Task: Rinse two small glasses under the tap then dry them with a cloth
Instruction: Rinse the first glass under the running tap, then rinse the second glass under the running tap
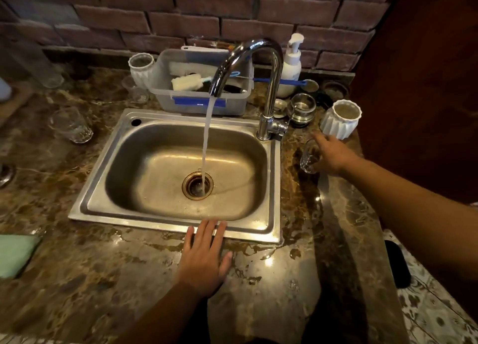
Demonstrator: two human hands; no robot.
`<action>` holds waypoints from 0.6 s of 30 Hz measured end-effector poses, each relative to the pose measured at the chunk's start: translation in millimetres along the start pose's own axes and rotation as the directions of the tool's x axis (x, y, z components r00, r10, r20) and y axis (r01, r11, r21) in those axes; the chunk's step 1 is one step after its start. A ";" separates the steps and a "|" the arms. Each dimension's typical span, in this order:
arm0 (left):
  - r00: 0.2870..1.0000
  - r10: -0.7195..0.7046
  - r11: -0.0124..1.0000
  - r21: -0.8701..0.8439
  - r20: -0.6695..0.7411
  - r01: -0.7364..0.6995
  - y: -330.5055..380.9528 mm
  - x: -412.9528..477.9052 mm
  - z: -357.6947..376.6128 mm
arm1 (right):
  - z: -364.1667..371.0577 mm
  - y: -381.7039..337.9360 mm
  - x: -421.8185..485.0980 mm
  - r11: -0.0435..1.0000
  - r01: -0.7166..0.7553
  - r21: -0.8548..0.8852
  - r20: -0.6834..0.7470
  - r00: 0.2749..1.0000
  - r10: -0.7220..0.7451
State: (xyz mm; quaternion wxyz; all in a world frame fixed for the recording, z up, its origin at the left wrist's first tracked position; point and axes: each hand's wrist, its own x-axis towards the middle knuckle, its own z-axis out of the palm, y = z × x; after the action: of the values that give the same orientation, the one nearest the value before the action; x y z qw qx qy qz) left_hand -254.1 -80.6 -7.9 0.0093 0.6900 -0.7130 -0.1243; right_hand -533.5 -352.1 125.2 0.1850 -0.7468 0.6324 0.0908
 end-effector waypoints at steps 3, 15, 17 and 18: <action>1.000 -0.004 1.000 -0.026 -0.004 0.004 1.9 0.3 -0.6 | 10.8 -4.5 -20.3 0.998 -0.002 -0.061 -0.074 0.997 -0.002; 0.993 0.044 0.998 -0.052 0.107 -0.039 -29.8 -10.6 -33.5 | 73.9 -110.3 -104.0 0.990 -0.005 0.143 -0.015 1.000 0.007; 0.993 -0.021 0.998 -0.056 0.119 0.028 -49.6 -21.1 -36.5 | 82.6 -136.2 -108.2 0.988 0.024 0.156 0.030 0.999 -0.029; 0.991 -0.049 0.997 -0.053 0.122 0.056 -60.9 -26.4 -37.7 | 86.0 -150.0 -110.3 0.987 0.043 0.154 0.057 0.997 -0.053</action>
State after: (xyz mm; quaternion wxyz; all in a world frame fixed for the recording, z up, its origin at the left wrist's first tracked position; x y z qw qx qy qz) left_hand -186.1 -61.7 21.1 -0.0176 0.6991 -0.6902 -0.1861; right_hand -398.6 -198.3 111.5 0.2628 -0.7424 0.6133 0.0604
